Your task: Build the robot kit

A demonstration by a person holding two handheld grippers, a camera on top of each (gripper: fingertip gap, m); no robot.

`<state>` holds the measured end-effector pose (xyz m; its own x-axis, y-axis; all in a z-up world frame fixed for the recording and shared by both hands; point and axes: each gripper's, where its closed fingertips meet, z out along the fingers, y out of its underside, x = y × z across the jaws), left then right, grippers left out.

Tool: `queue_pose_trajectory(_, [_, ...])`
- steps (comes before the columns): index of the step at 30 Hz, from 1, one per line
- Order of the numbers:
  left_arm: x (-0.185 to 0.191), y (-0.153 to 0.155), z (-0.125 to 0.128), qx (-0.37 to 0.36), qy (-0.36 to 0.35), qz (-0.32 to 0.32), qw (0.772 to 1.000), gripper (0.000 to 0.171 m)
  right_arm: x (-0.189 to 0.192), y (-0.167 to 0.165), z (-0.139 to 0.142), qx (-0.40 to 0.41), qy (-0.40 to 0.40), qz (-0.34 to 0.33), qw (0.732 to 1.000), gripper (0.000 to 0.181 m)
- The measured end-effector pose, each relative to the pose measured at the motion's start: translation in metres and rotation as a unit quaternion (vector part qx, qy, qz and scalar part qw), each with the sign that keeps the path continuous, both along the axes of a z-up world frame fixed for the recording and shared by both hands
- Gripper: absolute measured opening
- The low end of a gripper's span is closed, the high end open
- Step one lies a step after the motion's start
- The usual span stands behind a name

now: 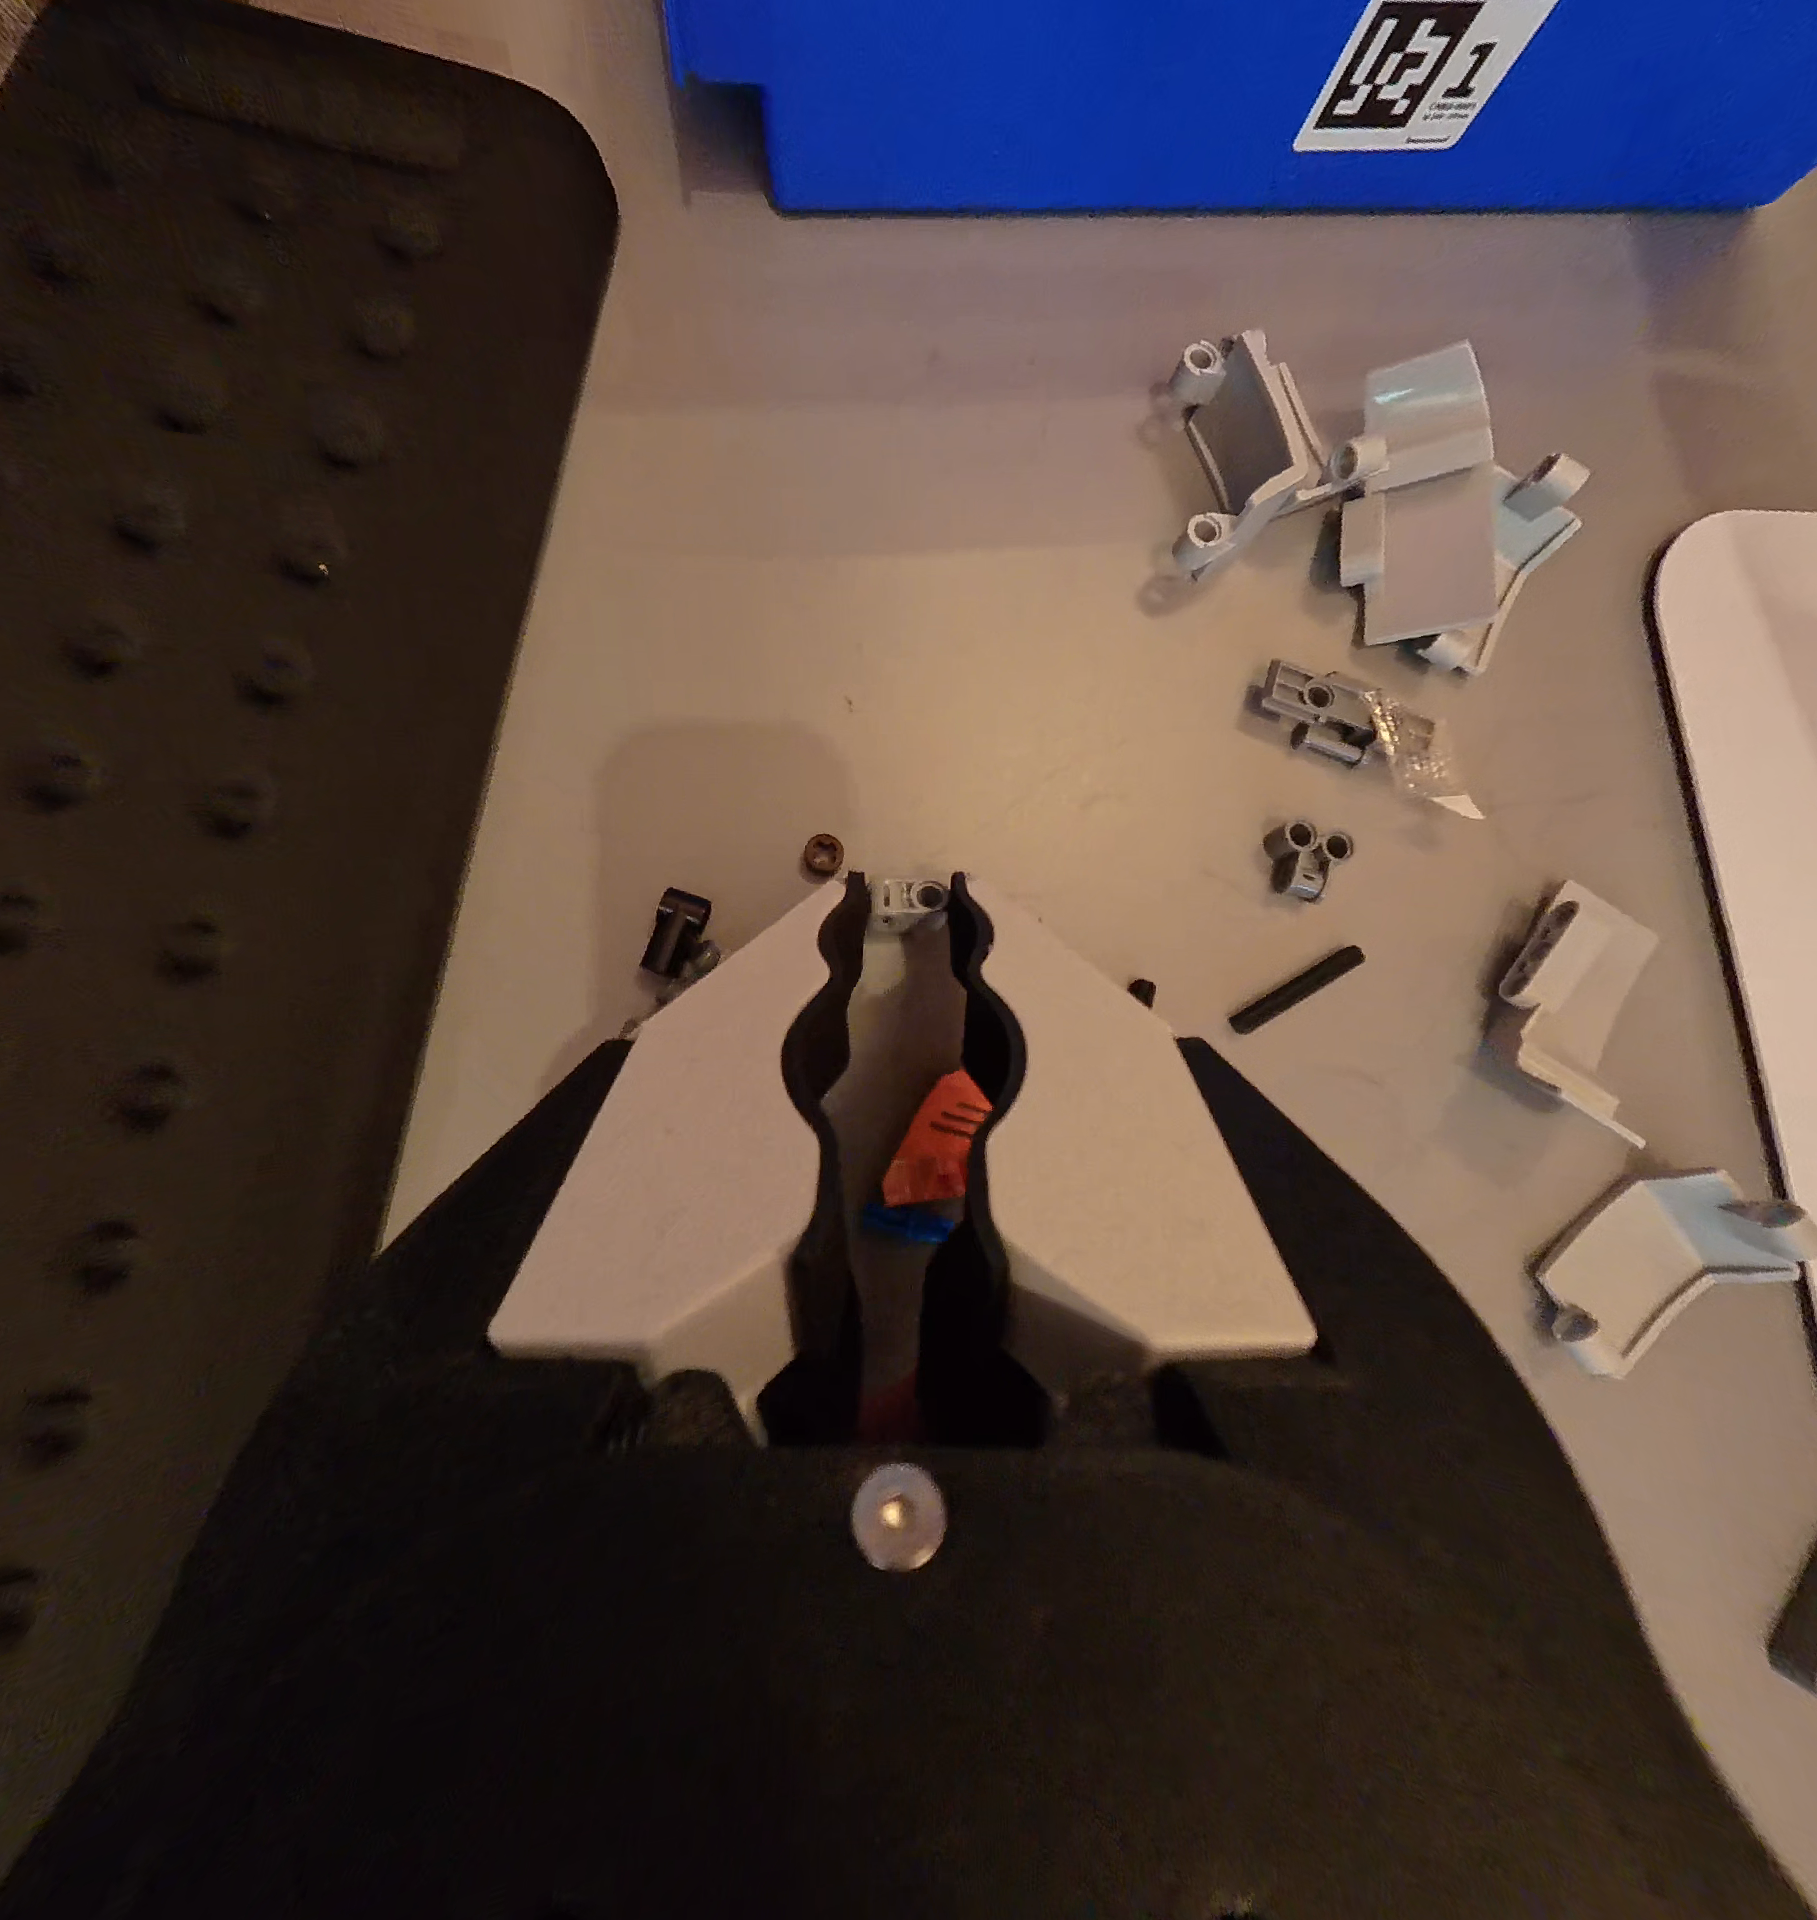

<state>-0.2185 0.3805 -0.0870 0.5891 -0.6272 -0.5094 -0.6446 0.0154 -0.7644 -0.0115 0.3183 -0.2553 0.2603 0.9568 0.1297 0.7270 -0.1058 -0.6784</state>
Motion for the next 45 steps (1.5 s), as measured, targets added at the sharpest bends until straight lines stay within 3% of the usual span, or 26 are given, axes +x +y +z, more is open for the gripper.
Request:
queue_pose_trajectory(5, [-0.024,0.032,-0.017,-0.062,0.124,0.031,0.990,0.016,0.006,0.000,0.001,0.019,-0.004,-0.002,1.000,0.020])
queue_pose_trajectory(10, [-0.016,0.066,-0.048,-0.123,0.193,0.006,0.973,0.022,0.009,0.002,0.006,0.030,0.019,-0.010,0.999,0.018])
queue_pose_trajectory(14, [-0.024,0.091,-0.089,-0.208,0.278,0.004,0.938,0.029,0.009,0.002,0.005,0.035,0.023,-0.007,0.999,0.017])
queue_pose_trajectory(18, [-0.037,0.100,-0.129,-0.306,0.351,0.005,0.885,0.037,0.009,0.002,0.006,0.040,0.026,-0.006,0.999,0.016])
queue_pose_trajectory(23, [-0.045,0.111,-0.155,-0.343,0.406,0.003,0.847,0.033,0.009,0.003,0.006,0.037,0.030,-0.006,0.999,0.015])
queue_pose_trajectory(27, [-0.046,0.122,-0.152,-0.329,0.416,0.006,0.848,0.015,0.010,0.005,0.007,0.036,0.034,-0.009,0.999,0.013])
queue_pose_trajectory(32, [-0.049,0.130,-0.152,-0.323,0.410,-0.002,0.853,0.015,0.012,0.010,0.009,0.034,0.041,-0.016,0.998,0.012])
queue_pose_trajectory(39, [-0.041,0.147,-0.123,-0.294,0.360,-0.002,0.886,0.015,0.014,0.012,0.008,0.028,0.047,-0.019,0.998,0.011])
queue_pose_trajectory(45, [-0.032,0.146,-0.117,-0.292,0.350,-0.024,0.890,0.015,0.013,0.009,0.009,0.024,0.050,-0.015,0.998,0.011])
